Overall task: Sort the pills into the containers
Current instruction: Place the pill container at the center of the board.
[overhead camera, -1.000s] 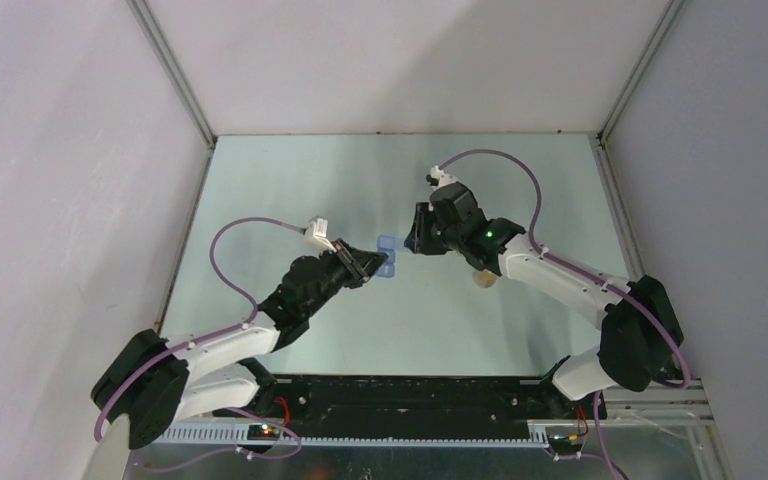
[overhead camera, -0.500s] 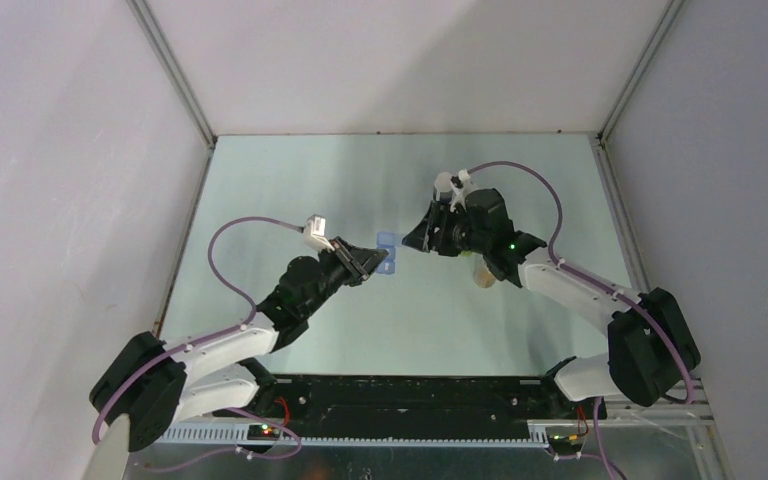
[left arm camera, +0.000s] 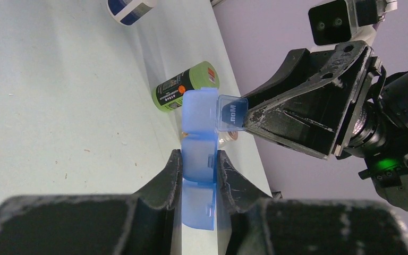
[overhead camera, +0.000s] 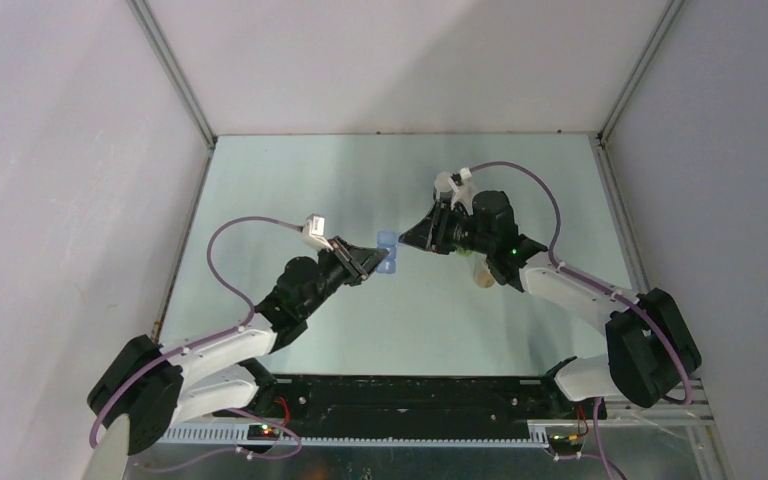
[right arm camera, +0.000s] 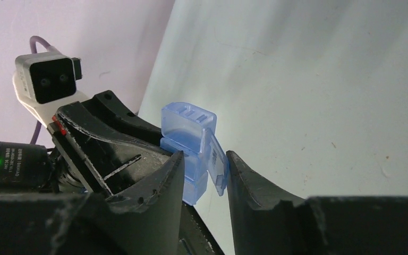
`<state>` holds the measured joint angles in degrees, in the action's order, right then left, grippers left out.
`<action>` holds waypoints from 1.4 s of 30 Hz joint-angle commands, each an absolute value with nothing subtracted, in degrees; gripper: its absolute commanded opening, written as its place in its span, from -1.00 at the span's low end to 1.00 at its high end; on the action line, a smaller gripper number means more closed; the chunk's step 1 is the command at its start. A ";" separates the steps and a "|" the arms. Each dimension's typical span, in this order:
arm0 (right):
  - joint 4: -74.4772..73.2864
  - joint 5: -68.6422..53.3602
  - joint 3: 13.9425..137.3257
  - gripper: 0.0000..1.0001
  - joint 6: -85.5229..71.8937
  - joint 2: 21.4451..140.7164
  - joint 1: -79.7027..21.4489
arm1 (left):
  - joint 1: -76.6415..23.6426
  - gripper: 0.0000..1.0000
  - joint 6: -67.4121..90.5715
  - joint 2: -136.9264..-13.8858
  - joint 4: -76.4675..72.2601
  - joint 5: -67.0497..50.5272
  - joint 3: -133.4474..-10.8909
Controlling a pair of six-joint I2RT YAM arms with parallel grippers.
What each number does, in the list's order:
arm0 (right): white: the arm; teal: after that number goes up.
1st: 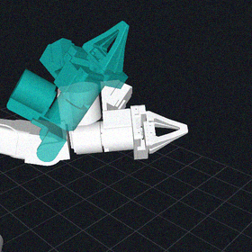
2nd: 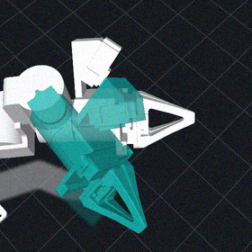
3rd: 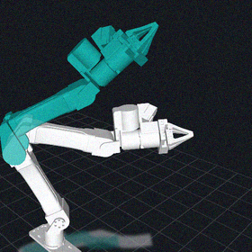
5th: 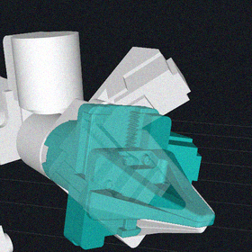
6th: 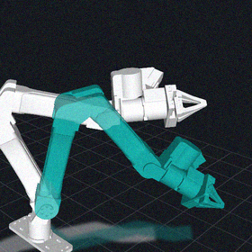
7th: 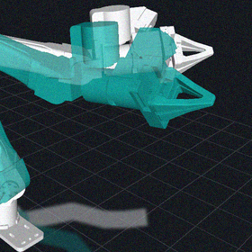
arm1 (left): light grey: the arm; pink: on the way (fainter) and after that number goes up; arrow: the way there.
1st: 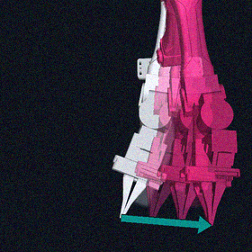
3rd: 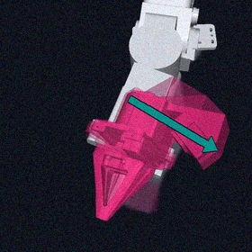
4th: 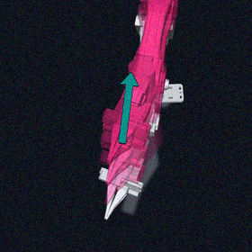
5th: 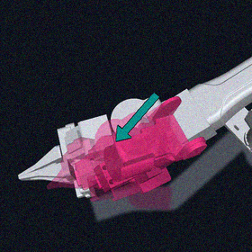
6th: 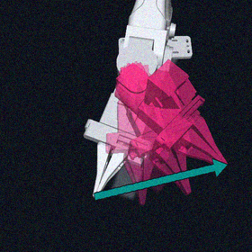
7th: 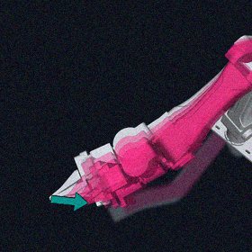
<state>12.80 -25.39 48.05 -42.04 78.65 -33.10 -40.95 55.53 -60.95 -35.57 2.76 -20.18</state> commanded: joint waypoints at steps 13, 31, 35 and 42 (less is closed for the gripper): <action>16.08 -25.96 46.76 -1.00 -42.28 78.92 -32.17 | -40.65 -0.28 56.60 -60.37 -39.18 2.82 -20.17; -3.54 -23.39 48.08 -1.00 -29.69 86.17 -32.16 | -40.59 0.99 48.88 -53.72 -23.89 13.21 -21.63; -7.23 -24.14 49.92 -1.00 -25.53 89.91 -32.12 | -40.33 0.99 48.06 -52.54 -21.44 14.60 -22.02; -11.53 -20.49 53.29 -0.64 -23.76 91.74 -32.17 | -39.95 0.99 47.87 -52.21 -20.14 14.57 -22.23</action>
<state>-9.08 -22.83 49.52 -26.46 91.83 -32.38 -40.36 49.84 -53.34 -20.78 12.60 -20.16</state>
